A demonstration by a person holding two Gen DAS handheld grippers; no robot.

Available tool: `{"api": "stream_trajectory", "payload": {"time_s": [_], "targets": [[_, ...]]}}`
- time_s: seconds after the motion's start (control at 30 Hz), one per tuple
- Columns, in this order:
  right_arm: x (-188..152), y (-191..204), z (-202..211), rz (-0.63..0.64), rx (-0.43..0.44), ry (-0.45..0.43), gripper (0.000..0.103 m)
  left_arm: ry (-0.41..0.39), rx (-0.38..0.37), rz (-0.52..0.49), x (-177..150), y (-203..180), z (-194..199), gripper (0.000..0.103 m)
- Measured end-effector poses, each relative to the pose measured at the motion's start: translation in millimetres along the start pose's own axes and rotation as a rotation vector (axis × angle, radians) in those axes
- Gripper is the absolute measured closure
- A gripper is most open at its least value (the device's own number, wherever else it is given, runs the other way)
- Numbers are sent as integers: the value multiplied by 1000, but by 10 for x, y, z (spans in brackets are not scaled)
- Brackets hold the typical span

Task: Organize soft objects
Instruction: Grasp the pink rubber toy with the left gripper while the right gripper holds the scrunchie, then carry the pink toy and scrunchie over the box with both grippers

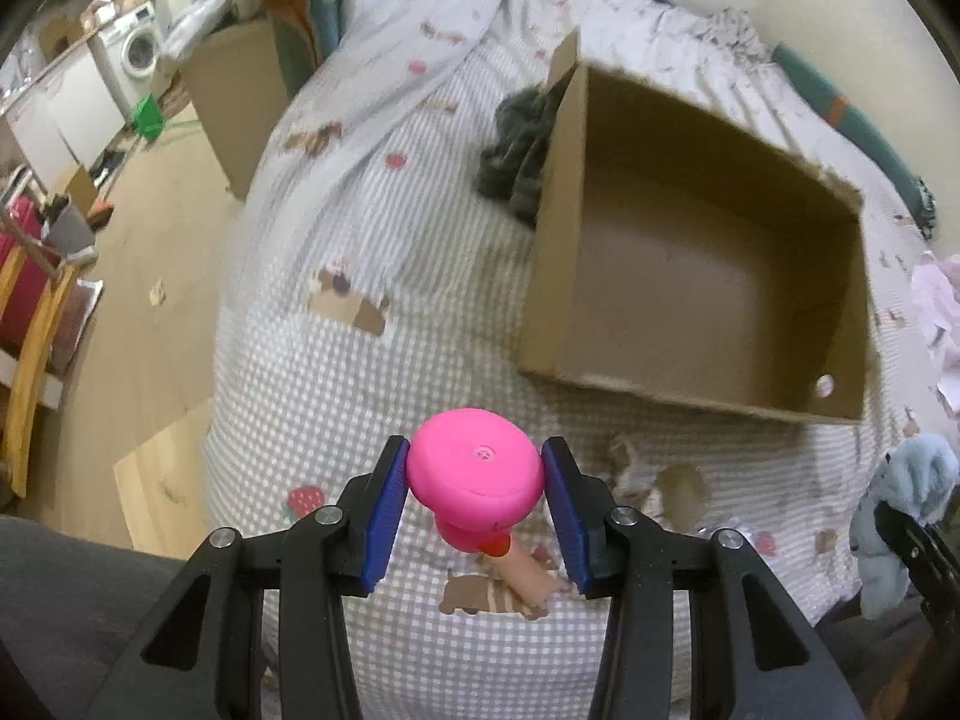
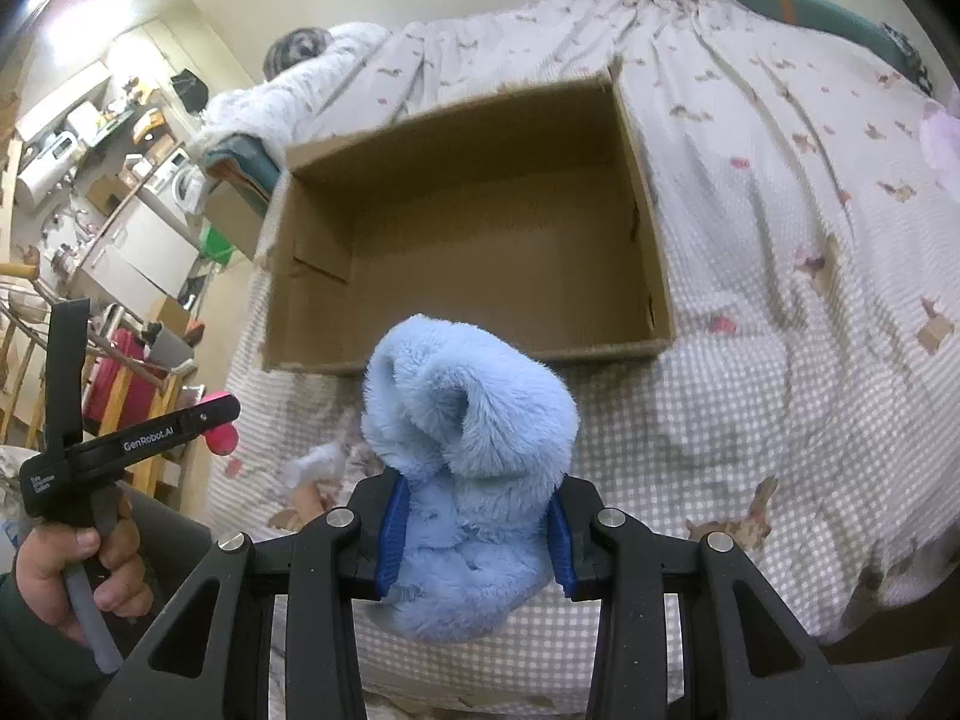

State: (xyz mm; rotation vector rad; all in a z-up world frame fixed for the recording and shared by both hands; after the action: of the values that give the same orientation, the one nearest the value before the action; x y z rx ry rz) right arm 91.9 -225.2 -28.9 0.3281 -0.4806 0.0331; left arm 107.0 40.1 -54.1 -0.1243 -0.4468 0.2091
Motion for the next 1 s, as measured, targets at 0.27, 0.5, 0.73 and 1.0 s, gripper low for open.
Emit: {"api": "stream_trajectory", "payload": {"time_s": [0.27, 0.5, 0.73, 1.0], "targets": [[284, 50, 269, -26, 60, -74, 62, -114, -39, -97, 280, -308, 473, 62], [580, 106, 272, -2, 45, -106, 61, -168, -49, -171, 655, -581, 518, 62], [860, 87, 146, 3, 30, -122, 61, -173, -69, -210, 865, -796, 337, 62], [1022, 30, -177, -18, 10, -121, 61, -171, -99, -266, 915, -990, 3, 62]]}}
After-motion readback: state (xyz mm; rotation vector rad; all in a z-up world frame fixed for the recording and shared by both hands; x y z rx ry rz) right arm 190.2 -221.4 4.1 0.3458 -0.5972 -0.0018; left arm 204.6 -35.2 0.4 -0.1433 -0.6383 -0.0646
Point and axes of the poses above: each gripper's, at about its wrist camera, not at the fingertips, and z roughly against the way its jaws point, y to its left, x to its top, the point moved 3 cm from there along -z, roughly the way its jaws point, and after that the axes turned 6 degrees about -x, right-handed, at the moved point
